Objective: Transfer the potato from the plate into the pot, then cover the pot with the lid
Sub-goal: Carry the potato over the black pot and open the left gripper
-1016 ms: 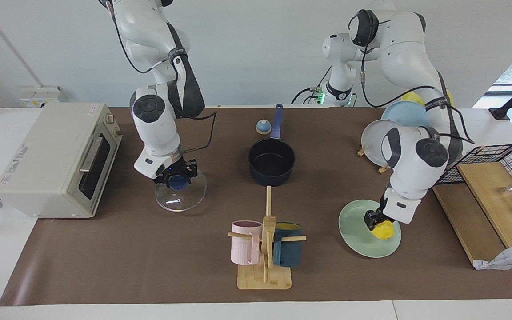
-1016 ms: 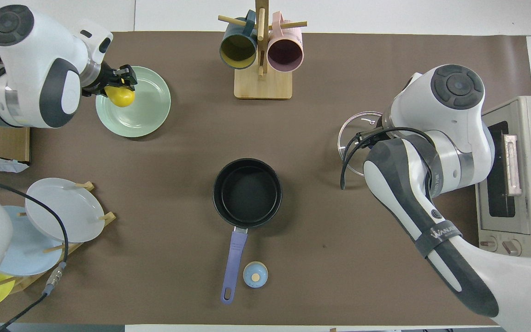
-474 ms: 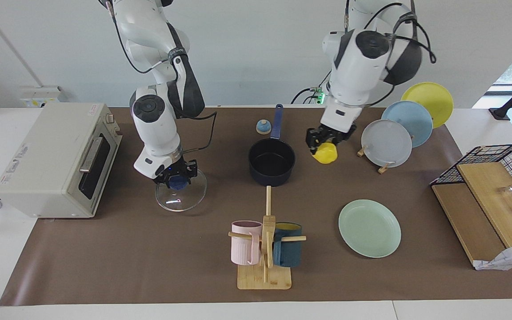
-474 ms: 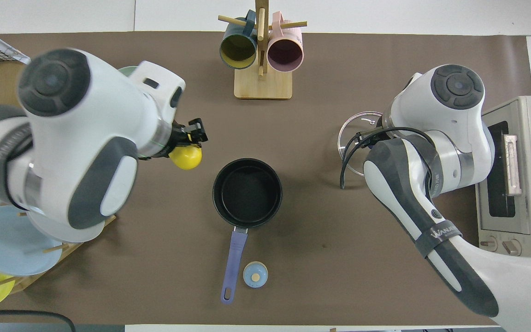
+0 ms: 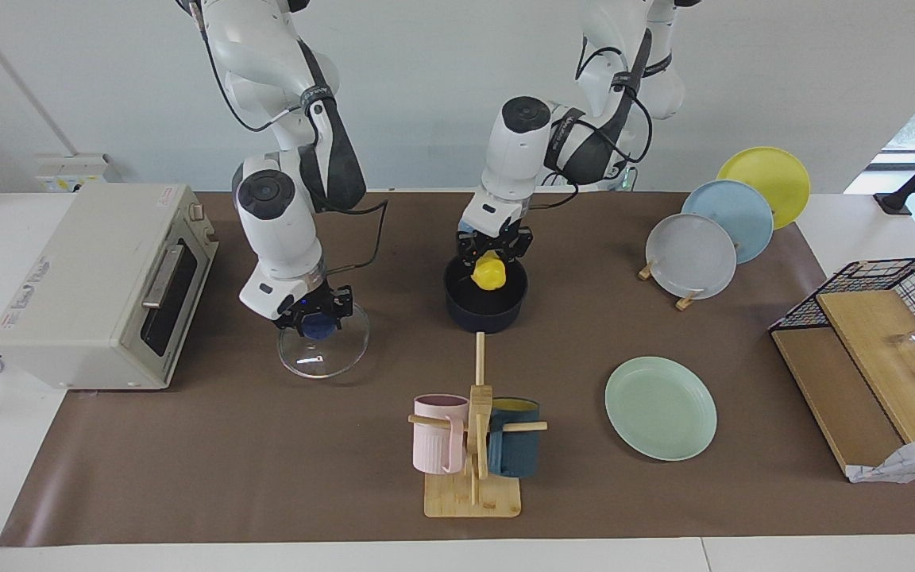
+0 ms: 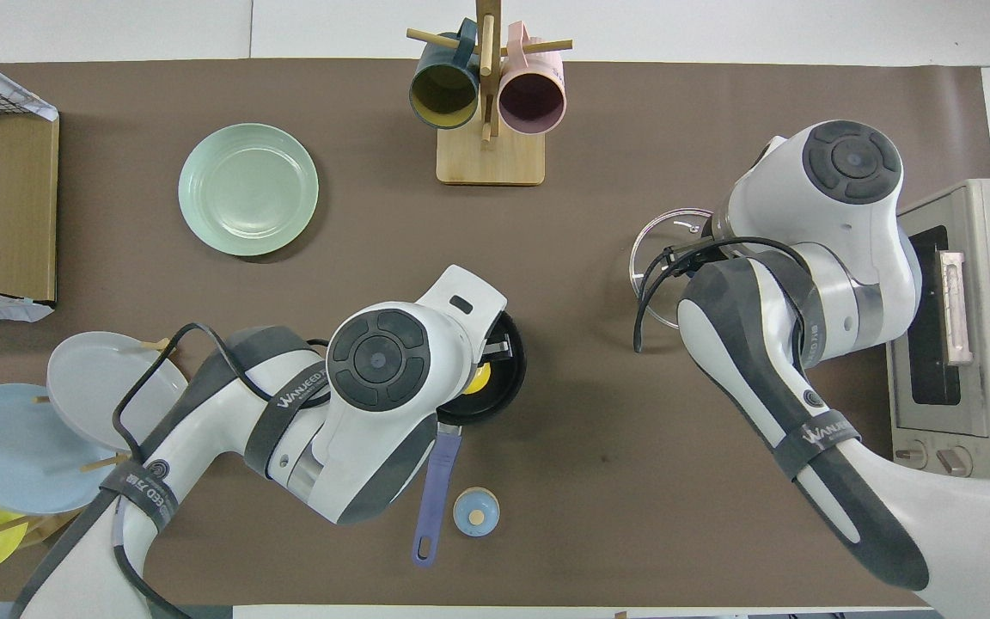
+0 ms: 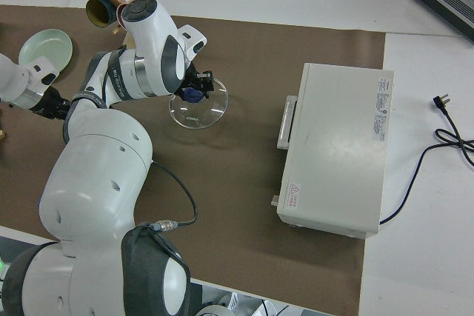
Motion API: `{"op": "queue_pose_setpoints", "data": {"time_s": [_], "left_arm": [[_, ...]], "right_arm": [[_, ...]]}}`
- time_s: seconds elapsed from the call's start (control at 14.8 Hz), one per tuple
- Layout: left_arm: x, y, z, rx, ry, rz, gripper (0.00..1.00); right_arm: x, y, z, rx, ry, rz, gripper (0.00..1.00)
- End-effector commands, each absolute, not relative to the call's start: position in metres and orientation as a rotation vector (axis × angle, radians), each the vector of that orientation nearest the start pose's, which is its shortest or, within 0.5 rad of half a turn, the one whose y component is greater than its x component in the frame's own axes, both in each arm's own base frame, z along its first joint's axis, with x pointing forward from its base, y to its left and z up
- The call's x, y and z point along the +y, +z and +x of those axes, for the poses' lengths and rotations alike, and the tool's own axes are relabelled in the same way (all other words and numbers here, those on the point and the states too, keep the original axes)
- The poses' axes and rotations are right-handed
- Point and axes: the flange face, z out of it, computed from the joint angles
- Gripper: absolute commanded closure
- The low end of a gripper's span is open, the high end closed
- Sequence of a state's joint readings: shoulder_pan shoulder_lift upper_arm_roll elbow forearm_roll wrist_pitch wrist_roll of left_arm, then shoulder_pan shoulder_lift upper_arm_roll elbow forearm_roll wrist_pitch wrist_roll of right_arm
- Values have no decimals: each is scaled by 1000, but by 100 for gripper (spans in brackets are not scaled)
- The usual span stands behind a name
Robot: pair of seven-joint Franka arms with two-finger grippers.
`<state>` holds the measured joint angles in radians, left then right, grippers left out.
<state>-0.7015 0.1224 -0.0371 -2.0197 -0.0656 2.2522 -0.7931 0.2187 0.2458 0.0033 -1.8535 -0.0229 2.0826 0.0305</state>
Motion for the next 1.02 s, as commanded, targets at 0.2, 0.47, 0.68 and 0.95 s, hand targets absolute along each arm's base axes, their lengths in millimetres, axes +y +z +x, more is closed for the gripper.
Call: {"op": "queue_pose_setpoints", "data": {"time_s": [0.2,0.47,0.68,0.95], "left_arm": [[-403,357,431,-118,-85,-3259,100],[-396,347,432,21,-69,-3244,100],[-391,339,425,82,-48,-3230,100],[-391,332,420,99,-30,-3220,100]], "right_arm": [[135,392,603,-276,33,-3135,100],[135,392,603,-276,33,-3135,100],[135,392,603,-276,33,-3135,100],[135,392,603,-276,33,-3135,100]]}}
